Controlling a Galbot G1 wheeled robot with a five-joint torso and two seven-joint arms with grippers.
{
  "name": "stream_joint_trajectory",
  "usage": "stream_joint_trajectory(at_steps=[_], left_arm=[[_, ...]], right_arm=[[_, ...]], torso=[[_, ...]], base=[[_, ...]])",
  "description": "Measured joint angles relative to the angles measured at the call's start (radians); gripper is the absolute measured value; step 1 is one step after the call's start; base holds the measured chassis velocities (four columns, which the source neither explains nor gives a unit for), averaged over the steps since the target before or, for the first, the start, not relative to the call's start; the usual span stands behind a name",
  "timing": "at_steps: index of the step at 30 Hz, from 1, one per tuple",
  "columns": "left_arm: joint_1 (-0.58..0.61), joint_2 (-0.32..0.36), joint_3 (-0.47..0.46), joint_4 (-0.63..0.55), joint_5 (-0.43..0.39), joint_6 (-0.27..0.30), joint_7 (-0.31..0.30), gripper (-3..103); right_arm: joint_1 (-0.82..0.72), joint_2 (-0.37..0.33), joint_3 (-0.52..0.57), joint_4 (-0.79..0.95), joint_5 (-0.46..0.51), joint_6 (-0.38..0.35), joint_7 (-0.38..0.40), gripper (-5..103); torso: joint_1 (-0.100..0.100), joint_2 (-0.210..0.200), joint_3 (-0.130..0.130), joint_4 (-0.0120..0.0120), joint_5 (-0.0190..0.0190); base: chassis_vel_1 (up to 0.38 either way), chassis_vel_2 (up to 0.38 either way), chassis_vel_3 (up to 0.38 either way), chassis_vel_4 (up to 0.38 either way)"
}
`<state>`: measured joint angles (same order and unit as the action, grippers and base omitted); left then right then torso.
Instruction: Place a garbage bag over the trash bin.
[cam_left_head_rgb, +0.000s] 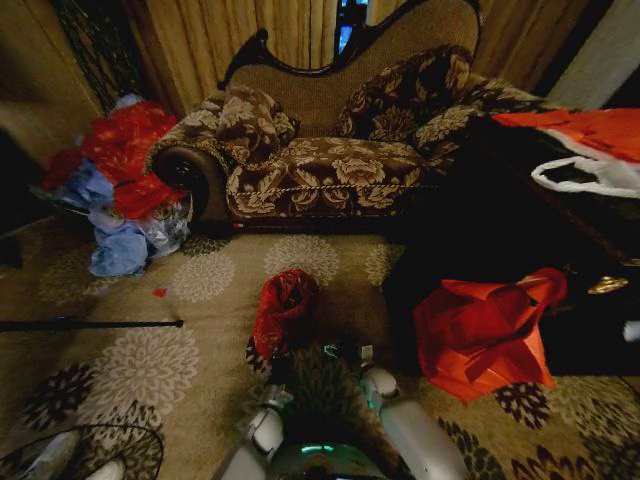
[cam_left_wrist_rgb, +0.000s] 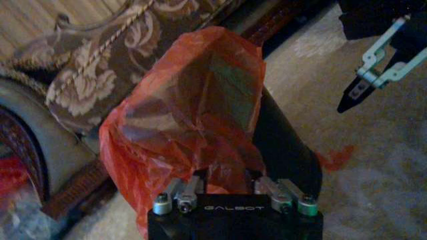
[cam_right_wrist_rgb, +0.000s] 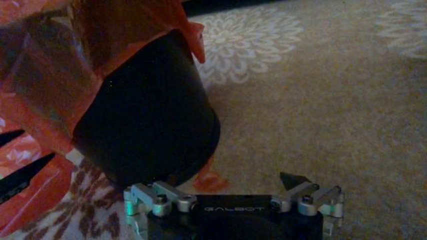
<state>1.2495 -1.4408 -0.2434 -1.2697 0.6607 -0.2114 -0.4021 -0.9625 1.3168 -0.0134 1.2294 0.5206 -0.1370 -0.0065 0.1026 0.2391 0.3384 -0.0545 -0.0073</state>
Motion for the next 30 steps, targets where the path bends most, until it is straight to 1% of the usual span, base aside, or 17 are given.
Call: stream_joint_trajectory(at_steps=[2,4,5,6,8,11,12,15,17,19,22,26,27,29,30], left_arm=[[-0.002,-0.001,-0.006,0.006,0.045,-0.010,-0.003,47],[-0.002,-0.001,-0.006,0.006,0.053,-0.013,-0.002,47],[0.001,0.005,-0.003,0.006,0.073,-0.021,0.002,58],[0.005,0.012,0.004,0.006,0.078,-0.023,0.005,64],[0.008,0.016,0.009,0.006,0.079,-0.023,0.008,64],[0.013,0.028,0.024,0.012,0.059,-0.015,0.012,80],[0.013,0.028,0.024,0.012,0.059,-0.015,0.012,80],[-0.007,0.011,0.015,0.057,0.047,-0.013,0.011,96],[-0.016,0.004,0.012,0.072,0.046,-0.015,0.010,96],[-0.047,-0.019,0.008,0.115,0.042,-0.018,0.010,100],[-0.077,-0.036,0.009,0.147,0.041,-0.019,0.010,100],[-0.099,-0.045,0.008,0.169,0.040,-0.019,0.006,100],[-0.104,-0.050,0.002,0.171,0.040,-0.014,0.004,102],[-0.108,-0.053,-0.002,0.171,0.041,-0.008,0.004,102],[-0.115,-0.059,-0.008,0.175,0.040,0.001,0.002,98]], right_arm=[[-0.001,-0.001,0.000,0.000,-0.001,0.000,0.000,100],[-0.002,-0.001,0.000,0.000,-0.001,0.000,0.000,100],[-0.002,-0.001,0.000,0.000,-0.002,0.000,0.000,100],[-0.001,0.000,0.000,0.000,-0.002,0.000,0.000,100],[-0.001,0.000,0.000,0.000,-0.002,0.000,0.000,100],[0.005,0.004,0.000,-0.005,-0.002,-0.001,-0.001,100],[0.005,0.004,0.000,-0.005,-0.002,-0.001,-0.001,100],[0.007,0.006,-0.001,-0.007,-0.003,-0.001,-0.002,100],[0.007,0.006,-0.001,-0.007,-0.003,-0.001,-0.002,100],[0.007,0.006,-0.003,-0.008,-0.004,-0.001,-0.002,100],[0.006,0.005,-0.003,-0.009,-0.005,-0.001,-0.002,100],[0.006,0.005,-0.004,-0.009,-0.006,-0.001,-0.002,100],[0.006,0.004,-0.004,-0.009,-0.006,-0.001,-0.002,100],[0.006,0.004,-0.004,-0.009,-0.006,-0.001,-0.002,100],[0.006,0.003,-0.003,-0.009,-0.007,-0.001,-0.001,100]], torso=[[0.000,0.000,0.000,0.0000,0.0002],[0.000,0.000,0.000,0.0000,0.0002],[0.000,0.000,0.000,0.0000,0.0000],[0.000,0.000,0.000,-0.0001,0.0001],[0.000,0.000,0.000,0.0000,0.0002],[0.000,0.000,0.000,0.0000,0.0003],[0.000,0.000,0.000,0.0000,0.0003],[0.000,0.000,0.000,0.0001,0.0002],[0.000,0.000,0.000,0.0000,0.0001],[0.000,0.000,0.000,0.0000,0.0002],[0.000,0.000,0.000,0.0000,0.0001],[0.000,0.000,0.000,0.0000,0.0001],[0.000,0.000,0.000,0.0001,0.0002],[0.000,0.000,0.000,0.0001,0.0003],[0.000,0.000,0.000,0.0002,0.0003]], base=[[0.000,0.000,0.000,0.000],[0.000,0.000,0.000,0.000],[0.000,0.000,0.000,0.000],[0.000,0.000,0.000,0.000],[0.000,0.000,0.000,0.000],[0.000,0.000,0.000,0.000],[0.000,0.000,0.000,0.000],[0.000,0.000,0.000,0.000],[0.000,0.000,0.000,0.000],[0.000,0.000,0.000,0.000],[0.000,0.000,0.000,0.000],[0.000,0.000,0.000,0.000],[0.000,0.000,0.000,0.000],[0.000,0.000,0.000,0.000],[0.000,0.000,0.000,0.000]])
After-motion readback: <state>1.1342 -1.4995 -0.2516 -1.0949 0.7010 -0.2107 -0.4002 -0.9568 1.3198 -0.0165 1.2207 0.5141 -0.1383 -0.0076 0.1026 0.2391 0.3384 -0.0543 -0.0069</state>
